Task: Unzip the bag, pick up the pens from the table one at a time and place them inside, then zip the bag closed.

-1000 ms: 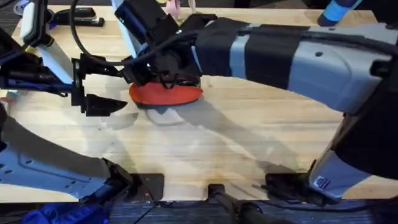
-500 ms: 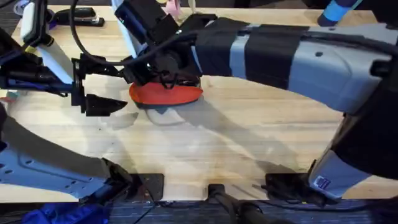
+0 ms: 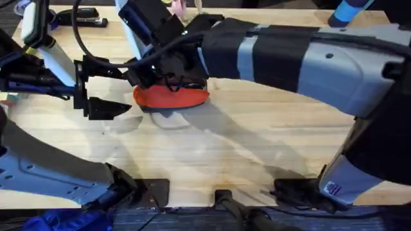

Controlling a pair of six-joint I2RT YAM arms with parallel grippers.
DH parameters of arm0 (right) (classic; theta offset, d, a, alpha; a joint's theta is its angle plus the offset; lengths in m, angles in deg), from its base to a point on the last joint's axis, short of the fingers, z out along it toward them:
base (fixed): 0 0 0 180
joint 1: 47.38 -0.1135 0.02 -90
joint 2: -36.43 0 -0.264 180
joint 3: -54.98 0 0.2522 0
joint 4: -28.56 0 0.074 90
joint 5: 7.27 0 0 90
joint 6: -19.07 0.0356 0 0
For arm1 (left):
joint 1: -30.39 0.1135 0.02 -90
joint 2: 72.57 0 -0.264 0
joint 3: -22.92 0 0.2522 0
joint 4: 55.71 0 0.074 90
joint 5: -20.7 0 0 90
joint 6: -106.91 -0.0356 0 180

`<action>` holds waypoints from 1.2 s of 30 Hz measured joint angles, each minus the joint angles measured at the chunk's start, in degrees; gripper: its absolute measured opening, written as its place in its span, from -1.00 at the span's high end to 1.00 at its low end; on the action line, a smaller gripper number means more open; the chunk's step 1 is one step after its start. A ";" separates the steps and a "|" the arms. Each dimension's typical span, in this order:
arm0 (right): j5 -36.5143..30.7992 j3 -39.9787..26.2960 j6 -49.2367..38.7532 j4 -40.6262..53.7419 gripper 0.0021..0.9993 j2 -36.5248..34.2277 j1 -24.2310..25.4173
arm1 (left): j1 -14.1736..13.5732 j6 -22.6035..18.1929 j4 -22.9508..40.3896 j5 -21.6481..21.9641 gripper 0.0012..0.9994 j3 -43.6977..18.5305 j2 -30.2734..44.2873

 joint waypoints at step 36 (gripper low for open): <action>0.00 0.00 0.00 -0.02 0.94 0.00 0.00 | -10.77 14.97 -14.70 -0.02 -0.99 1.40 0.00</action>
